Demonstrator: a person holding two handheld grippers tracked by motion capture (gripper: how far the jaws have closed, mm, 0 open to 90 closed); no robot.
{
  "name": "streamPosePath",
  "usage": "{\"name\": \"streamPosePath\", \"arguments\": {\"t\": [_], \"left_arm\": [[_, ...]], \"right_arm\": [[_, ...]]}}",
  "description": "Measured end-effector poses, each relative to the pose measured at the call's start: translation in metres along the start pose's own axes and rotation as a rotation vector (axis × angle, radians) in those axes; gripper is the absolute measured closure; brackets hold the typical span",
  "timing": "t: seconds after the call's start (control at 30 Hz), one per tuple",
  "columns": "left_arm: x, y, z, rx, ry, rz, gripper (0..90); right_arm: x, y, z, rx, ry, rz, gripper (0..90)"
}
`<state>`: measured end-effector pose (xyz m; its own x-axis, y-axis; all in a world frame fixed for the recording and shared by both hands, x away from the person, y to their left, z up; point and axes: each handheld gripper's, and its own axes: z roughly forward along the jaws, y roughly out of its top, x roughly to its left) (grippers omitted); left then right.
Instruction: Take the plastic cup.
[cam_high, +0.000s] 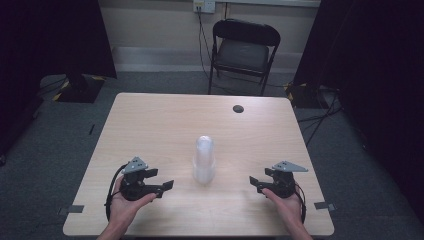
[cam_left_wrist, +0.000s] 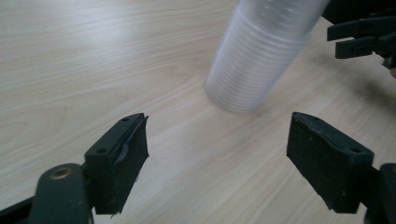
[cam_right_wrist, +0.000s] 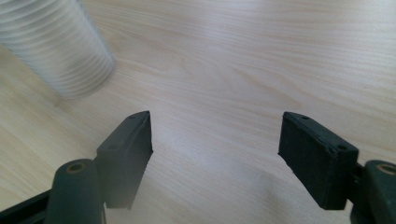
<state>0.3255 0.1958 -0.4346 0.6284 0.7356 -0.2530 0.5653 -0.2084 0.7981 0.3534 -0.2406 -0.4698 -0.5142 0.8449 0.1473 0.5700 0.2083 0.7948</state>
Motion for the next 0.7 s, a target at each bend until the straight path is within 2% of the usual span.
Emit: {"name": "streamPosePath", "arguments": {"t": [0.17,0.2,0.37,0.4,0.43,0.47,0.5,0.53,0.7], "left_arm": [[-0.007,0.006,-0.001,-0.012,-0.032,0.017,23.4],[-0.011,0.01,-0.002,-0.021,-0.037,0.034,23.4],[-0.018,0.021,-0.008,-0.051,-0.032,0.038,23.8],[-0.021,0.025,-0.009,-0.055,-0.027,0.047,23.8],[-0.024,0.028,-0.009,-0.059,-0.022,0.062,23.8],[-0.029,0.037,-0.008,-0.068,-0.032,0.08,23.8],[-0.029,0.037,-0.008,-0.068,-0.032,0.08,23.8],[-0.032,0.046,-0.005,-0.081,-0.039,0.089,23.7],[-0.033,0.057,0.003,-0.108,-0.05,0.091,23.8]], "right_arm": [[0.003,0.0,-0.005,-0.018,0.008,0.003,23.5],[0.003,0.001,-0.006,-0.022,0.012,0.001,23.5],[0.005,0.004,-0.009,-0.034,0.006,-0.018,23.0],[0.006,0.005,-0.007,-0.026,-0.009,-0.039,20.6],[0.006,0.005,-0.007,-0.026,-0.009,-0.039,20.6],[0.006,0.007,-0.006,-0.024,-0.002,-0.039,20.2],[0.006,0.007,-0.006,-0.024,-0.002,-0.039,20.2],[0.007,0.008,-0.006,-0.025,-0.001,-0.05,20.1],[0.007,0.007,-0.007,-0.025,0.011,-0.046,19.8]]}}
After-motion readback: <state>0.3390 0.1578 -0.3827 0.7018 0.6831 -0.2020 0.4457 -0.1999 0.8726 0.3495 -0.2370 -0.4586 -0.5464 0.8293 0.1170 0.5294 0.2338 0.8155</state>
